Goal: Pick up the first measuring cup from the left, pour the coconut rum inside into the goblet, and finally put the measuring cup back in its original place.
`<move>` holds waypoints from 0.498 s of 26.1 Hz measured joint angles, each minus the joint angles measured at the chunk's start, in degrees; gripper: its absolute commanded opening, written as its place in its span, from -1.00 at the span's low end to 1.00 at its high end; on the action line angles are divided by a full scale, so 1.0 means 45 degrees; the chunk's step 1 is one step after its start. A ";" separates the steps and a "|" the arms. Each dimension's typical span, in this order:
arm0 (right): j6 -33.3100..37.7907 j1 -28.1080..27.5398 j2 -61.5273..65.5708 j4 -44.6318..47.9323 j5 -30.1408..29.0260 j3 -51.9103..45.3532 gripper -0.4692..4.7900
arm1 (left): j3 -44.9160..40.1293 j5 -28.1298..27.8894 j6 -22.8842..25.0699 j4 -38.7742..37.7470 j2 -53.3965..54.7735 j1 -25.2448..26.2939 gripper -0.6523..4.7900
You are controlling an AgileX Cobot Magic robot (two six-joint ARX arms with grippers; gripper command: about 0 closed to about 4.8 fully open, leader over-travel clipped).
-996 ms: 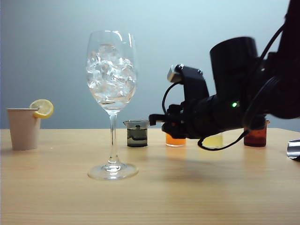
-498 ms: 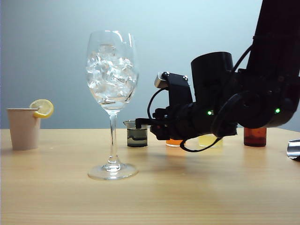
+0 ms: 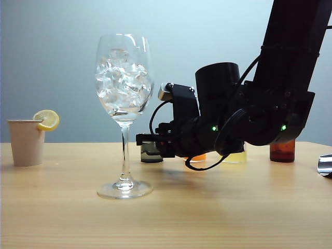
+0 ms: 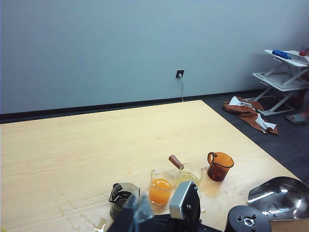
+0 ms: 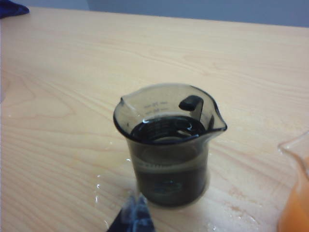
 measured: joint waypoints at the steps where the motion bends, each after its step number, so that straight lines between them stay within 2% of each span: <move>1: 0.0015 0.0010 0.0019 -0.0019 0.0010 0.0000 -0.76 | 0.0000 0.0000 0.0000 0.0000 0.0000 0.0000 -0.78; 4: 0.0238 0.0044 0.0019 -0.0015 0.0015 0.0000 -0.20 | 0.0000 0.0000 0.0000 0.0000 0.0005 0.0000 -0.78; 5: 0.0359 0.0063 0.0019 -0.0015 0.0015 0.0000 -0.07 | 0.0000 0.0000 0.0000 0.0000 0.0005 0.0000 -0.78; 9: 0.0699 0.0107 0.0019 -0.0015 0.0024 0.0000 0.23 | 0.0000 0.0000 0.0000 0.0000 0.0005 0.0000 -0.78; 11: 0.0826 0.0160 0.0019 -0.0015 0.0024 0.0000 0.27 | 0.0000 0.0000 0.0000 0.0000 0.0005 0.0000 -0.78; 13: 0.0937 0.0170 0.0019 -0.0019 0.0024 0.0000 0.49 | 0.0000 0.0000 0.0000 0.0000 0.0005 0.0000 -0.78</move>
